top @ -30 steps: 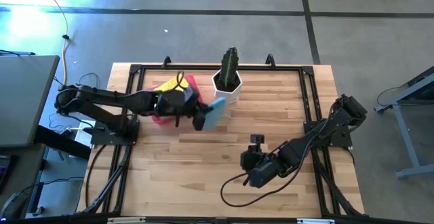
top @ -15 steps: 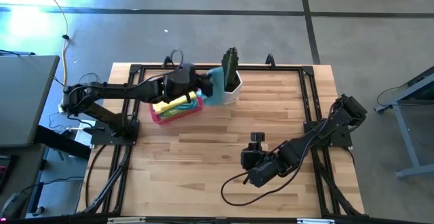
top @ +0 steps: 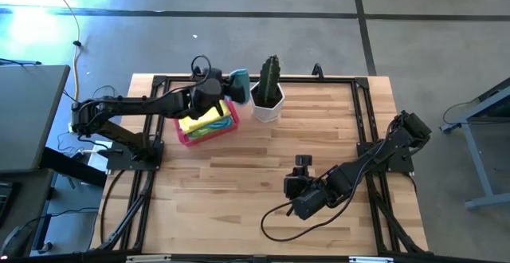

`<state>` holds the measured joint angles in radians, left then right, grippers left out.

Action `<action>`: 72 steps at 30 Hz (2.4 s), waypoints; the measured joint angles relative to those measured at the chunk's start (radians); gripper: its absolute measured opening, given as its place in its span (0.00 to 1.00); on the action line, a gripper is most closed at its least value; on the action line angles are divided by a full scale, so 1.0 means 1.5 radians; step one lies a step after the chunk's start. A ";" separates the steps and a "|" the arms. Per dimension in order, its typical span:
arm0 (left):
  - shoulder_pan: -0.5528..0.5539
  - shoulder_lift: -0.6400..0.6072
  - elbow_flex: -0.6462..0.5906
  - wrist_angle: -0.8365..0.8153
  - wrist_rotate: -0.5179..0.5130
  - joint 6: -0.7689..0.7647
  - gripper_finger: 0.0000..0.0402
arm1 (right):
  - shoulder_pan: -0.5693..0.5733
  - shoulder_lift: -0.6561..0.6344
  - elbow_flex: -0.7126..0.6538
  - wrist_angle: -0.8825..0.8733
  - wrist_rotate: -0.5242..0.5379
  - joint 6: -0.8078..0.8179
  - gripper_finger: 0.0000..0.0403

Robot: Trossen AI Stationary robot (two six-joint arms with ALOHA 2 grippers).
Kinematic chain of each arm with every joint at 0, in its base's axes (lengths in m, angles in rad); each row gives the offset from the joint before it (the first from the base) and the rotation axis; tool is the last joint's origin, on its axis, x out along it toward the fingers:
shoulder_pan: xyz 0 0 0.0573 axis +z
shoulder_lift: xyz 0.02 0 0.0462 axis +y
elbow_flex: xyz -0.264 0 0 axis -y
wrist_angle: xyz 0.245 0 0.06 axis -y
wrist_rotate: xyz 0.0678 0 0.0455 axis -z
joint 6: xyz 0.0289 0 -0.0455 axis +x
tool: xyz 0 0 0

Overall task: Fold microfiber towels
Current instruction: Put the folded blue microfiber cloth into the transparent pink bin

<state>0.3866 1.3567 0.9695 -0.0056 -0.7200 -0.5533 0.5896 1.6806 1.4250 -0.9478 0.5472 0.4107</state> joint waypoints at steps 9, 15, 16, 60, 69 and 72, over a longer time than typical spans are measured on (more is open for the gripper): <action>0.008 0.000 0.000 0.079 -0.059 -0.033 0.00 | 0.000 0.000 0.000 -0.004 0.000 0.000 0.38; 0.015 0.000 0.000 0.035 -0.179 -0.033 0.00 | 0.000 0.000 0.000 -0.014 -0.004 0.011 0.38; 0.014 0.002 0.000 0.032 -0.159 -0.046 0.00 | 0.000 0.000 0.000 -0.018 -0.005 0.011 0.38; -0.024 -0.068 0.001 -0.429 -0.076 -0.079 0.01 | 0.057 0.001 0.000 -0.037 -0.011 0.100 0.38; -0.024 -0.107 -0.006 -0.770 -0.003 -0.170 0.01 | 0.052 0.001 0.000 -0.032 0.001 0.099 0.38; -0.024 -0.106 -0.032 -0.767 0.032 -0.159 0.01 | 0.051 0.001 0.000 -0.033 0.002 0.100 0.38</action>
<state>0.3511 1.1984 0.9211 -1.1556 -0.6721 -0.7917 0.6659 1.6814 1.4248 -0.9966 0.5495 0.5602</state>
